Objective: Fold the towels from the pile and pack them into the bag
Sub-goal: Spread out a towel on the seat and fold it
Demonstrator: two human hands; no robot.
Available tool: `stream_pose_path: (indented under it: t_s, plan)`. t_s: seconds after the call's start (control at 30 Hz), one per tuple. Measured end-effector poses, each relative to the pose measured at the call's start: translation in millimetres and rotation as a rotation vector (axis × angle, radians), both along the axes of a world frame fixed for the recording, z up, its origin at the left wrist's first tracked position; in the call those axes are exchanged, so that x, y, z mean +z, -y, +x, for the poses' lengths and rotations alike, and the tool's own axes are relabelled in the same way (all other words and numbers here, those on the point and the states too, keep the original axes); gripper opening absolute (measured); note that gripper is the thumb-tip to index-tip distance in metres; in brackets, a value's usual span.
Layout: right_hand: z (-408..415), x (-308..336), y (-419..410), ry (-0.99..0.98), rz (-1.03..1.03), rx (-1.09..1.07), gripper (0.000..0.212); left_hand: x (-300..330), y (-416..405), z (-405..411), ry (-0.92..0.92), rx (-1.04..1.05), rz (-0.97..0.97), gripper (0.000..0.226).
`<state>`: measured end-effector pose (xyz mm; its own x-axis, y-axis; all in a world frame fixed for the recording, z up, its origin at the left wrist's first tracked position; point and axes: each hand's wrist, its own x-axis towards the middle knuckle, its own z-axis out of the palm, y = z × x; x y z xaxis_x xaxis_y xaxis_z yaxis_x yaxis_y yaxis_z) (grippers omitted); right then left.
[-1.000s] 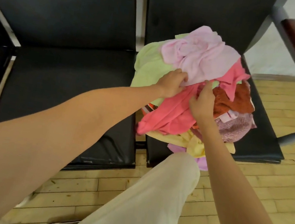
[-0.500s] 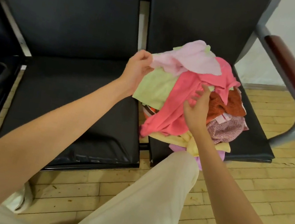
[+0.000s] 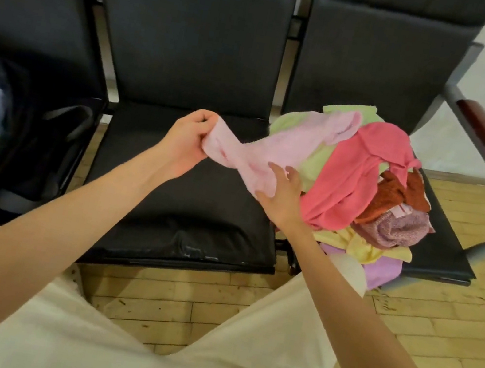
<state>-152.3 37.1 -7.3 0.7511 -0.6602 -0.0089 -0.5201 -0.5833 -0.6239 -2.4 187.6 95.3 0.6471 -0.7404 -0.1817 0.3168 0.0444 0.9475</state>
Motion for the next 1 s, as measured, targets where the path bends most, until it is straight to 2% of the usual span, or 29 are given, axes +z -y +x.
stream_pose_path:
  t_s: [0.1, 0.23, 0.4, 0.5, 0.57, 0.7, 0.8, 0.93, 1.0]
  plan:
    - [16, -9, -32, -0.097, -0.009, 0.087, 0.046, -11, -44, 9, -0.002, 0.005, 0.070, 0.018]
    - [35, -20, -74, -0.157, 0.083, 0.275, 0.057, -26, -95, 17, -0.030, 0.048, 0.100, 0.019]
    - [47, -50, -120, -0.408, -0.044, 0.526, 0.055, -42, -145, 30, 0.013, 0.145, 0.168, 0.020]
    - [45, -69, -135, -0.538, -0.058, 0.583, 0.056, -55, -169, 42, 0.191, 0.188, 0.294, 0.016]
    - [43, -77, -138, -0.575, -0.146, 0.613, 0.058, -62, -183, 48, 0.367, 0.180, 0.383, 0.015]
    - [47, -76, -137, -0.524, -0.285, 0.608, 0.048, -72, -206, 59, 0.874, -0.009, 0.619, 0.016]
    - [54, -73, -133, -0.563, -0.323, 0.647, 0.045, -75, -216, 64, 1.108, -0.074, 0.711, 0.017]
    - [55, -76, -129, -0.582, -0.339, 0.640, 0.026, -79, -218, 75, 1.181, 0.032, 0.786, 0.019]
    - [56, -75, -126, -0.493, -0.214, 0.598, 0.016, -79, -216, 81, 1.118, 0.132, 0.856, 0.022]
